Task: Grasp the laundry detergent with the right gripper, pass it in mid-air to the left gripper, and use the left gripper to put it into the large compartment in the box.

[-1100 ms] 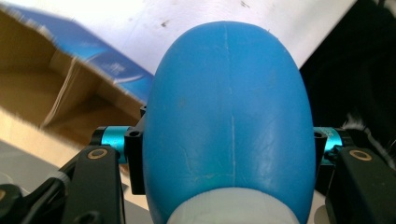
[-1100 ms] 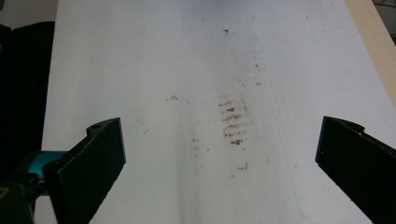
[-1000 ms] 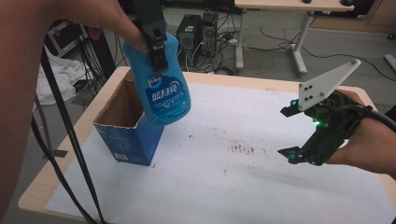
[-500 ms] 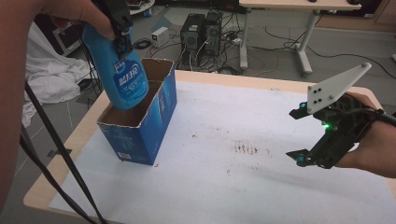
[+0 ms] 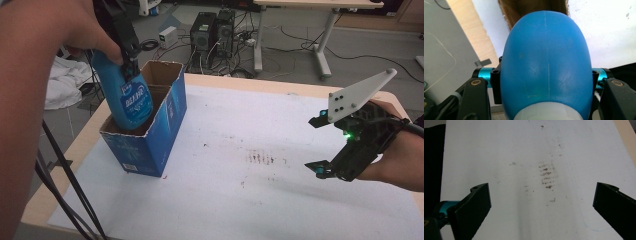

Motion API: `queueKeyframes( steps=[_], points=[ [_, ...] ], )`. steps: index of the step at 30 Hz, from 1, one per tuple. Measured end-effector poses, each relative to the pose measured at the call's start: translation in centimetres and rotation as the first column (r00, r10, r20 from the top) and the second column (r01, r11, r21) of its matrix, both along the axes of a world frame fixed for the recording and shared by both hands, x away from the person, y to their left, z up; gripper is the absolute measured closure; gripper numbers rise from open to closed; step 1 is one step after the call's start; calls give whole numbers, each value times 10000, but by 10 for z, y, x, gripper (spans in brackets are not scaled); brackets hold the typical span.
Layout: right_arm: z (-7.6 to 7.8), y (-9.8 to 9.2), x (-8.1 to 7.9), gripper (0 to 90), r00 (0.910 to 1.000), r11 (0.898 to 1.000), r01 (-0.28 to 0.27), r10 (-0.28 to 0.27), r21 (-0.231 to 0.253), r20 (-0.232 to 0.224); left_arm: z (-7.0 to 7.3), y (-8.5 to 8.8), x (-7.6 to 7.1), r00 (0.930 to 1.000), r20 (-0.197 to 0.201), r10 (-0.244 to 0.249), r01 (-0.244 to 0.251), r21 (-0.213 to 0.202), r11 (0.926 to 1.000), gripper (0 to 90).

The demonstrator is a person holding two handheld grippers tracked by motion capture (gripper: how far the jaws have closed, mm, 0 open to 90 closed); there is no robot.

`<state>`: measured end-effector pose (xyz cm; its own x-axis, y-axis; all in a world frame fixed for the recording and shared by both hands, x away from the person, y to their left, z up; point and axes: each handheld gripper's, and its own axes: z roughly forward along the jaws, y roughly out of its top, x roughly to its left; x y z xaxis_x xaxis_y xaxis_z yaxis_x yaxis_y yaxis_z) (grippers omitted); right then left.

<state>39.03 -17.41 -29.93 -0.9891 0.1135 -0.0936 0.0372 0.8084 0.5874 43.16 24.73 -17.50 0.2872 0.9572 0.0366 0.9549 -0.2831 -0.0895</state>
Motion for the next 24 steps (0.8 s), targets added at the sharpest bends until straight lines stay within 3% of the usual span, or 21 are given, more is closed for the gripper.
queueKeyframes(
  steps=[1,2,5,7,11,12,13,14,15,18,19,22,23,24],
  points=[
    [-2,0,0,9,10000,10000,65,-65,33,-12,-12,0,2,9999,-91,-108,107,-56,9999,391],
    [-2,0,0,9,10000,10000,65,-65,33,-12,-12,0,2,9999,-91,-108,107,-56,9999,391],
    [-2,-1,1,9,9999,9999,104,-104,45,-32,-32,1,5,9987,-228,-461,455,-288,9985,391],
    [-3,0,1,9,9999,9999,126,-126,51,-21,-53,1,8,9938,-469,-1009,990,-417,9942,391],
    [-4,0,1,9,9999,9999,114,-114,35,-37,-66,1,9,9873,-614,-1463,1438,-434,9887,391],
    [-5,0,1,9,9999,9999,104,-104,17,-45,-74,1,10,9806,-644,-1849,1821,-467,9822,391],
    [-5,1,1,9,9999,9999,120,-120,4,-71,-74,1,10,9806,-644,-1849,1821,-467,9822,391],
    [-6,1,1,9,9999,9999,120,-120,-8,-71,-81,1,10,9722,-616,-2257,2229,-500,9736,391],
    [-6,1,1,9,9999,9999,120,-120,-8,-71,-81,1,10,9722,-616,-2257,2229,-500,9736,391],
    [-7,2,0,9,9998,9999,144,-145,-55,-104,-93,1,9,9558,-500,-2896,2868,-566,9563,391],
    [-8,2,1,9,9999,9999,104,-105,-60,-95,-93,1,9,9558,-500,-2896,2868,-566,9563,391],
    [-8,3,1,9,9999,9999,128,-129,-80,-112,-103,-1,7,9226,-363,-3841,3822,-496,9228,391],
    [-8,4,0,9,9999,9999,131,-132,-78,-111,-103,-1,7,9226,-363,-3841,3822,-496,9228,391],
    [-8,4,0,9,9999,9999,128,-130,-109,-111,-108,-2,5,8980,-321,-4389,4377,-394,8983,391]
  ],
)
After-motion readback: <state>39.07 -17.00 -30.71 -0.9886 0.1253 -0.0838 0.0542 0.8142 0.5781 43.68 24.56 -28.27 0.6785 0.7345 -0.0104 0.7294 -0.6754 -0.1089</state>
